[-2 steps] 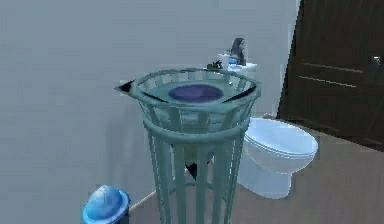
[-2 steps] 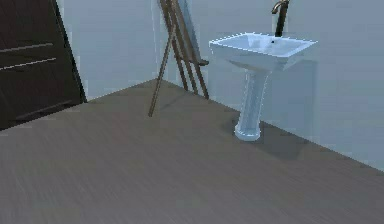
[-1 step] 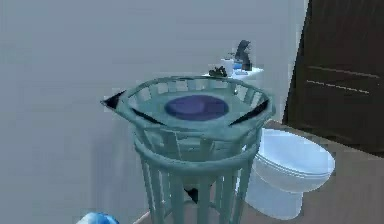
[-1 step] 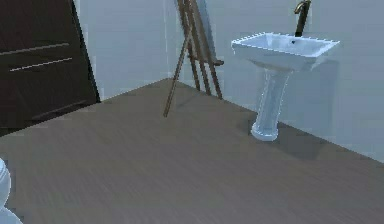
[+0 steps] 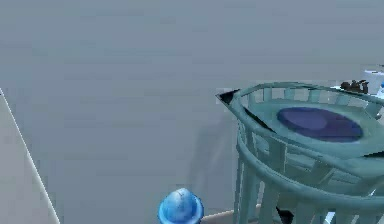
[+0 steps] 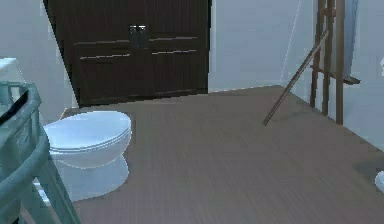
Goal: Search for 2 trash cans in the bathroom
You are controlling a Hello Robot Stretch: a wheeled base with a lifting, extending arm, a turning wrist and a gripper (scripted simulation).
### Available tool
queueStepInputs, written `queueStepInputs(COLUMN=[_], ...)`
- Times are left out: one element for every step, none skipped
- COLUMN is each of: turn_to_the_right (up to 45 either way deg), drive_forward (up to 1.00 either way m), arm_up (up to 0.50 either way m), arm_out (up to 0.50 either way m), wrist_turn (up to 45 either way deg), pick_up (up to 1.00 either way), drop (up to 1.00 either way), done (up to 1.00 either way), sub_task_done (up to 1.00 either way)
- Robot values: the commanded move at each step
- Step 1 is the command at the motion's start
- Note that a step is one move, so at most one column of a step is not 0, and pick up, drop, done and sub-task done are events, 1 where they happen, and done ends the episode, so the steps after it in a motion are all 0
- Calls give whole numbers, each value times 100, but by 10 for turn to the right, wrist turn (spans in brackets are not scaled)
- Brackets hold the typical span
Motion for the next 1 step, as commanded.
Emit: queueStepInputs(turn_to_the_right=[0], drive_forward=[0], arm_up=[0], arm_out=[0], wrist_turn=[0], pick_up=[0], drop=[0], done=[100], sub_task_done=[0])
